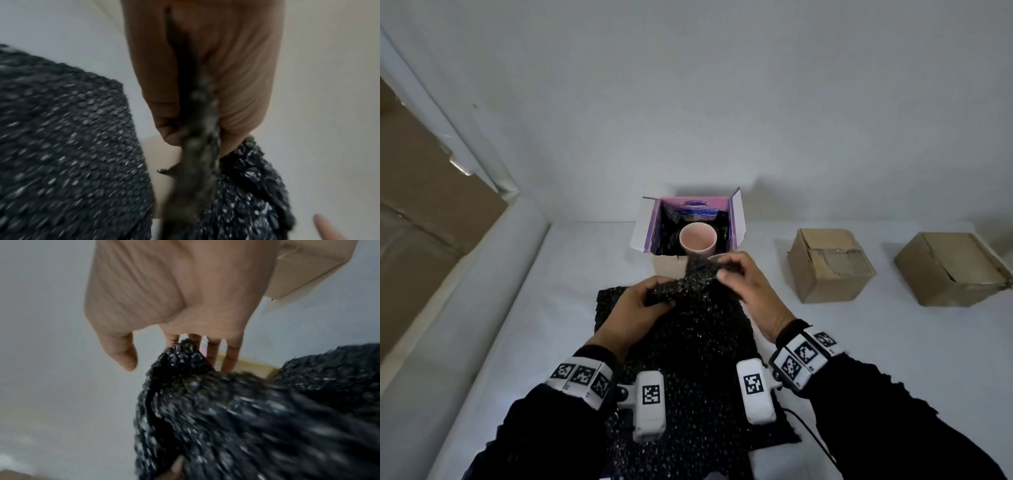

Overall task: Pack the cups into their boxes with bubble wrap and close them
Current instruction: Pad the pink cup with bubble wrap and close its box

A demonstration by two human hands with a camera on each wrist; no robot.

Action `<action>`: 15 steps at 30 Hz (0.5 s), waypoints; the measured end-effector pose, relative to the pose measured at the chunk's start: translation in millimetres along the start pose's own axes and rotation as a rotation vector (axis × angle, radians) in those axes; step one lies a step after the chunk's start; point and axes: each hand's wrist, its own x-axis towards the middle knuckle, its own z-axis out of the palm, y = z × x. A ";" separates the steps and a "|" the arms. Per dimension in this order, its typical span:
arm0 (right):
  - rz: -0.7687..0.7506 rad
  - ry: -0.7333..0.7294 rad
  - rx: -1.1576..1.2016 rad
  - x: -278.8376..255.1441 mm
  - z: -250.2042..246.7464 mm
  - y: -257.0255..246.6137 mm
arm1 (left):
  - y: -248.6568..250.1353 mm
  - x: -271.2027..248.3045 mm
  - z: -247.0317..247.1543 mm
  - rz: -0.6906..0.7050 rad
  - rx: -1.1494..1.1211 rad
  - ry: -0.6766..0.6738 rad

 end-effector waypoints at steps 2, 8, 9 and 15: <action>0.182 -0.029 0.273 6.9 -2.7 -14.2 | 10.6 4.4 -8.3 0.075 0.062 -0.066; 0.039 -0.093 -0.020 23.7 -4.7 -41.8 | 34.9 12.0 -21.4 -0.056 0.075 -0.220; -0.029 -0.078 -0.103 24.4 -3.1 -45.4 | 37.6 13.1 -23.7 -0.104 0.039 -0.218; -0.327 -0.104 -0.430 27.4 19.4 -46.9 | 49.3 35.0 -17.6 -0.117 0.002 -0.078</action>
